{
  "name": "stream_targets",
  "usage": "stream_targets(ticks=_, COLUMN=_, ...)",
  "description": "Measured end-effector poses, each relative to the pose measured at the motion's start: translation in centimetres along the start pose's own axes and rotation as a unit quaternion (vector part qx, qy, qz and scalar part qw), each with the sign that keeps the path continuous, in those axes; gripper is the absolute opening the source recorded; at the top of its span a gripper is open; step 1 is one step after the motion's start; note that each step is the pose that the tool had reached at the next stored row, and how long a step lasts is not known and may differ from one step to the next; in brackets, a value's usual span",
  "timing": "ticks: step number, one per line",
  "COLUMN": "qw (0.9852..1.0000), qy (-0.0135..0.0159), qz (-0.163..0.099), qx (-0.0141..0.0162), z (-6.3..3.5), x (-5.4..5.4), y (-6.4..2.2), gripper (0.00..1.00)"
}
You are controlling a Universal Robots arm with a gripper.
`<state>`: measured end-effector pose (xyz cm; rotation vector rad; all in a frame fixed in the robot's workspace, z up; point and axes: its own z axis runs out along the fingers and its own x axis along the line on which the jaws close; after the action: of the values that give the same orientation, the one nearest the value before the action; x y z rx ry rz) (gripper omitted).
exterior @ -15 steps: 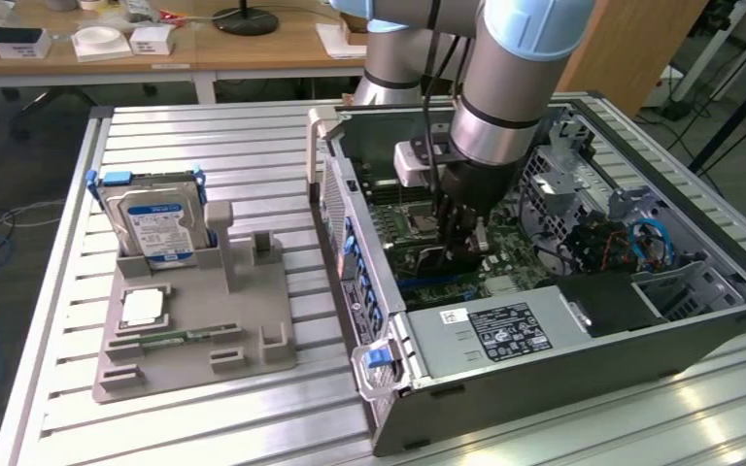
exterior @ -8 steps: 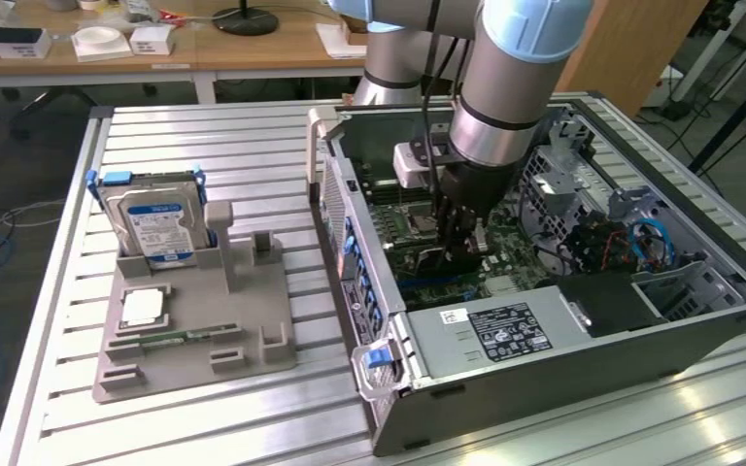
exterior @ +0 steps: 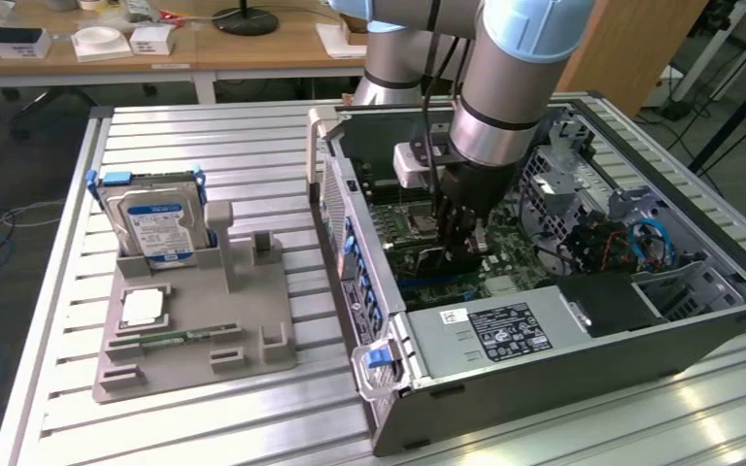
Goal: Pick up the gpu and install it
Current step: 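Insert the gpu into the slot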
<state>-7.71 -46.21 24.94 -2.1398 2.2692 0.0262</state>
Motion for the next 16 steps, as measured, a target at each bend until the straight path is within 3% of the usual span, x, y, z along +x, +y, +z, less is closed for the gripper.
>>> stream_targets(ticks=16, qw=1.0000, qy=0.0008, qz=0.000, qx=-0.0003, z=-0.06, x=-0.26, y=0.01, gripper=0.26)
